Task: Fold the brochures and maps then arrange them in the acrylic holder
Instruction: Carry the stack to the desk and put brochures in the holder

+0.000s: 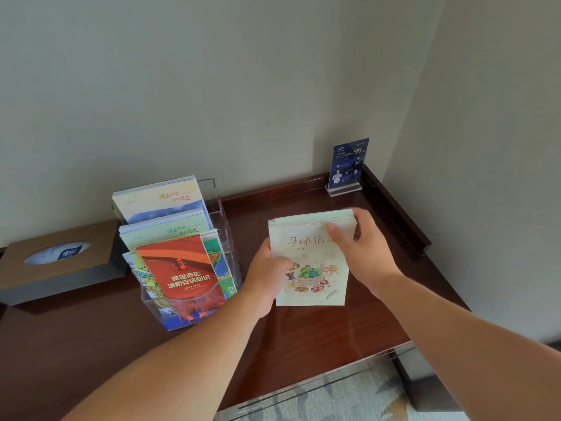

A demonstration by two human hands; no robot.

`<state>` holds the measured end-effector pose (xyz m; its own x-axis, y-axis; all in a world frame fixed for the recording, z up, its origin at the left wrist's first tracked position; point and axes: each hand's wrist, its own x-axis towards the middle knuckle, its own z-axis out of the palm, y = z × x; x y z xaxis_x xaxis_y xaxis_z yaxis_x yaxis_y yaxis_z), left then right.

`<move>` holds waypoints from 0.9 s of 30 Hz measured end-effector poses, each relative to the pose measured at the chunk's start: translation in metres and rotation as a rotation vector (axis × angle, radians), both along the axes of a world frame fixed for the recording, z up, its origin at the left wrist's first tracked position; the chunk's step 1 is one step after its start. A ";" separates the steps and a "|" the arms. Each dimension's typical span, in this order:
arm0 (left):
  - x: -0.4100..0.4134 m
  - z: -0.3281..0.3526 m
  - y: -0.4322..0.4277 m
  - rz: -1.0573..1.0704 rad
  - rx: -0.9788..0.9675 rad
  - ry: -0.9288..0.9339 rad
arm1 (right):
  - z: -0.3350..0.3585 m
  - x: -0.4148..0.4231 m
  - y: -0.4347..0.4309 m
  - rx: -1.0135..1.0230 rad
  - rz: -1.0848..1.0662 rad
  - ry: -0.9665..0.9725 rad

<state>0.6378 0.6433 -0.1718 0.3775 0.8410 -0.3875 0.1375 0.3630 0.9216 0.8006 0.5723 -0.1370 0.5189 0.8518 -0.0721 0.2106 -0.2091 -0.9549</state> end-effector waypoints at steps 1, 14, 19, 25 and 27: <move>0.000 0.000 0.000 0.001 0.002 0.005 | 0.005 0.001 0.003 0.030 -0.015 -0.010; 0.002 0.003 0.001 -0.002 0.010 0.033 | 0.017 -0.002 0.016 0.057 -0.046 -0.082; 0.000 0.002 0.001 -0.014 0.015 0.029 | 0.018 -0.002 0.017 0.043 -0.052 -0.091; 0.000 0.001 0.002 -0.042 0.027 0.033 | 0.020 0.000 0.015 0.031 -0.057 -0.089; 0.000 0.000 0.002 -0.053 0.037 0.036 | 0.020 0.000 0.016 0.032 -0.065 -0.083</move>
